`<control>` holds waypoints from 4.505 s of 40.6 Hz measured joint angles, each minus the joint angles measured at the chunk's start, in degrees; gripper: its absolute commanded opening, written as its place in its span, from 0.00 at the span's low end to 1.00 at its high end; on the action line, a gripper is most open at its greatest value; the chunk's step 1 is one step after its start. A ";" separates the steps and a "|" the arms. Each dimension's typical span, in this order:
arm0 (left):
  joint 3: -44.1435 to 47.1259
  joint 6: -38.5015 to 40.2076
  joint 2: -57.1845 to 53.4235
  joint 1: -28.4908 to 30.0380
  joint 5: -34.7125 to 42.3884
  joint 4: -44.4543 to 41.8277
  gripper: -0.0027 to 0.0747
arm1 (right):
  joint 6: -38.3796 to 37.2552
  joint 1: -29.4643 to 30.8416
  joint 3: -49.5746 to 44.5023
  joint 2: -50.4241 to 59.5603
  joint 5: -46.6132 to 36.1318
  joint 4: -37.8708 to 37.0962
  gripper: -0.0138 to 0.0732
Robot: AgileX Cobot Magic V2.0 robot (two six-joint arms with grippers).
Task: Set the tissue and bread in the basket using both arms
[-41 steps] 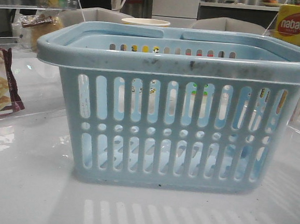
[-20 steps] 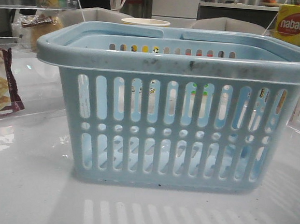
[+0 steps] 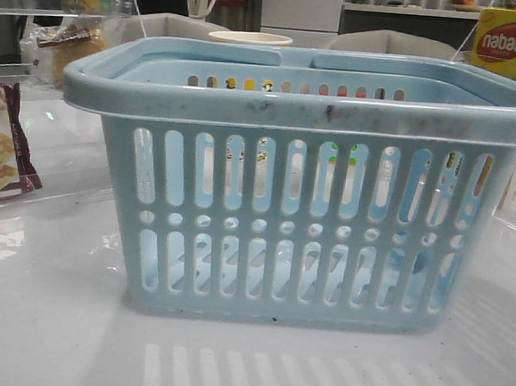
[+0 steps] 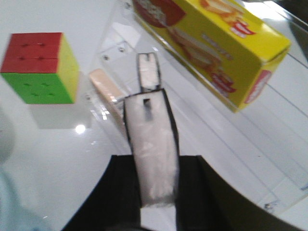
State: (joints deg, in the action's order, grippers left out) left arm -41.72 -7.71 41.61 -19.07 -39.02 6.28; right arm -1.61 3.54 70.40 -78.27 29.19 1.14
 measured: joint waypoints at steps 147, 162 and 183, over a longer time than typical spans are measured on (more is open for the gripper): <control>-53.21 0.00 74.15 13.64 17.19 -1.33 0.30 | 0.58 -32.49 -25.16 34.58 8.58 -3.05 0.75; -53.21 -0.09 73.19 13.54 14.39 -0.24 0.15 | 0.58 -32.49 -25.16 34.58 8.58 -3.05 0.75; -52.40 -4.39 48.77 1.91 -4.42 1.35 0.15 | 0.58 -32.49 -25.16 34.58 8.70 -3.05 0.75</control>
State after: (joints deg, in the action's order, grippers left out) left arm -94.12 -12.10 90.38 -17.15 -43.44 7.63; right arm -1.03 -28.95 45.24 -43.69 37.88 -1.91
